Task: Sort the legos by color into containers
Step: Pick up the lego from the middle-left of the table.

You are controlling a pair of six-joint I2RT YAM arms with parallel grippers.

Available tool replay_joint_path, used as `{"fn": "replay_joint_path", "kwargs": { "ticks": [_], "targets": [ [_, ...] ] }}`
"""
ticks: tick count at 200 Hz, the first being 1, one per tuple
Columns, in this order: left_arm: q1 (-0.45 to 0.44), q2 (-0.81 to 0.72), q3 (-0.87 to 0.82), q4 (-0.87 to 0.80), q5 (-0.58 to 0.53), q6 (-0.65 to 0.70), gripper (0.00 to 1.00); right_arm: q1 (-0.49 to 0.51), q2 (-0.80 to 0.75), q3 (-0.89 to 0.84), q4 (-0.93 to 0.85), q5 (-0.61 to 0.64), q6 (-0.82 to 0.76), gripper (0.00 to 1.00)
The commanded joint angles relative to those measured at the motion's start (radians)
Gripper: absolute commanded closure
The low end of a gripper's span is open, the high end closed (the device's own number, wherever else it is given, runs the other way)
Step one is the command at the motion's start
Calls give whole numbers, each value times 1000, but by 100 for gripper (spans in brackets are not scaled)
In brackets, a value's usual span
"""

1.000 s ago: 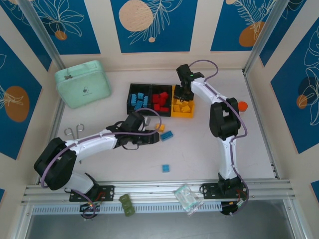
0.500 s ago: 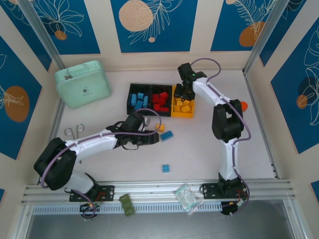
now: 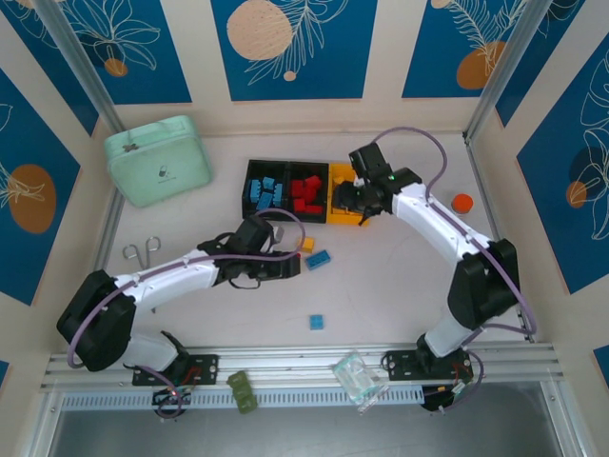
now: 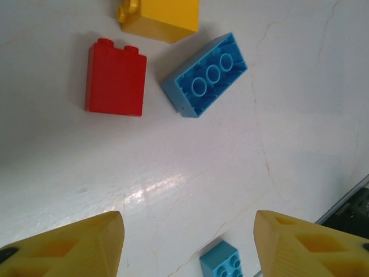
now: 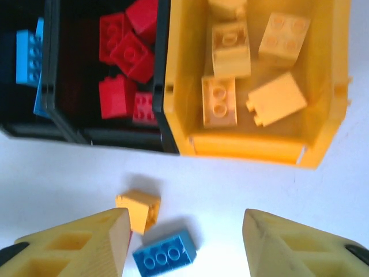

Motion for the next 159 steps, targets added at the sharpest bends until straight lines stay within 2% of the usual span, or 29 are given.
{"fn": "replay_joint_path", "kwargs": {
  "ticks": [1,54,84,122,159],
  "targets": [
    [-41,-17,27,-77,-17,36,39,2,-128,-111,39,-82,20,44],
    [-169,42,66,-166,-14,31,38,0,-397,-401,8,-110,82,43],
    [-251,124,107,-209,1,14,35,-19,-542,-551,7,-124,139,43],
    [-343,261,215,-322,-18,29,31,-35,-670,-645,-15,-128,165,42],
    [-378,365,310,-399,-32,36,29,-54,-737,-708,-9,-138,177,42]
  ]
}}
